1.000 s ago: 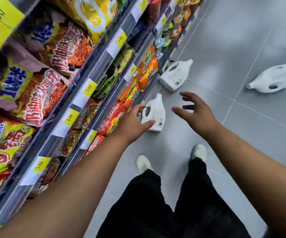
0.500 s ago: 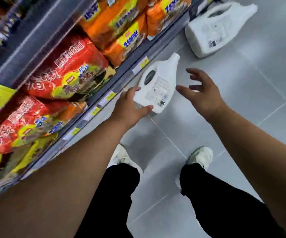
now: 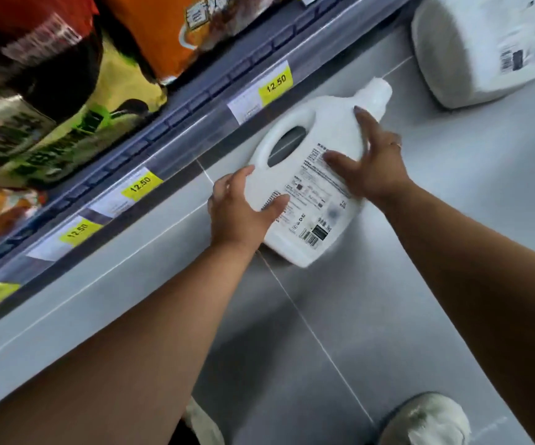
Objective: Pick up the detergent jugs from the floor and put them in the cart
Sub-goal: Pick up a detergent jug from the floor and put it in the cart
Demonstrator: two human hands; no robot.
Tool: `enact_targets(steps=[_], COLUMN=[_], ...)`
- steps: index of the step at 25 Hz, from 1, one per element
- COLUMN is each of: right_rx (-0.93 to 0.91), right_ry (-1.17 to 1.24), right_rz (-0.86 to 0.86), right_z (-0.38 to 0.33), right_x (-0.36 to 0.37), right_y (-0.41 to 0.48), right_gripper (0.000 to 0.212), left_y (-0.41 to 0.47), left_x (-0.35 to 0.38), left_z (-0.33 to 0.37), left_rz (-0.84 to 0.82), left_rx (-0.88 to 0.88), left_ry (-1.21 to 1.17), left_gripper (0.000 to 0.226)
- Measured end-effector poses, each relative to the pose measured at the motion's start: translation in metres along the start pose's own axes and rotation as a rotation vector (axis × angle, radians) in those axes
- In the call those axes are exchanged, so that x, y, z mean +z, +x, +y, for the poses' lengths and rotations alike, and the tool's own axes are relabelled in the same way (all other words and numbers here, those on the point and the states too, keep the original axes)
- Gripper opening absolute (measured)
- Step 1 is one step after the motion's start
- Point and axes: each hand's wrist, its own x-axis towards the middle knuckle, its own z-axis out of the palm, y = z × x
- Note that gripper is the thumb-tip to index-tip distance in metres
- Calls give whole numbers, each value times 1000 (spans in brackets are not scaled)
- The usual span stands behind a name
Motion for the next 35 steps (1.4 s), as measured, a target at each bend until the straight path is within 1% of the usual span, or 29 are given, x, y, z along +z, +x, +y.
enact_targets(steps=[2,4,6,7,9,12,14,17,21,25,27,29,32,35], right_rx=[-39,-65,-73,-74,-85,-107,-108,-149,-207,-242,-260,-249,-254,-290], right_ry=[79,201,292,321,359,424,458,461,458,443,428,451,502,541], right_rz=[42,59,27,14,6,12,15,81,203,267,303,310,286,255], right_z=[15,26,30,32,31,30,29,22,-11,-88,-139,-191,-276,-372], right_x=[15,21,20,21,20,18,17,2,-42,-105,-137,-172,-222,-282], right_y=[8,16,20,21,24,25,23,11,-18,-74,-112,-157,-225,-313], right_gripper=[89,91,93,95,95,91,94,102,104,104,104,105,97,91], left_y=[7,6,5,4,3,-5,-6,-4,-21,-58,-85,-119,-172,-248], left_x=[4,9,14,16,19,23,21,11,-15,-78,-125,-178,-267,-366], left_z=[-17,-29,-34,-34,-32,-27,-22,-5,32,106,148,196,268,341], left_rz=[27,95,130,141,156,182,186,176,167,108,98,89,83,127], left_rx=[49,10,-48,-59,-62,-30,2,93,209,247,261,279,335,338], left_ry=[-91,-226,-348,-372,-371,-361,-350,-343,-384,-461,-436,-434,-367,-300], left_gripper=[86,91,91,89,85,85,82,77,71,72,73,71,59,64])
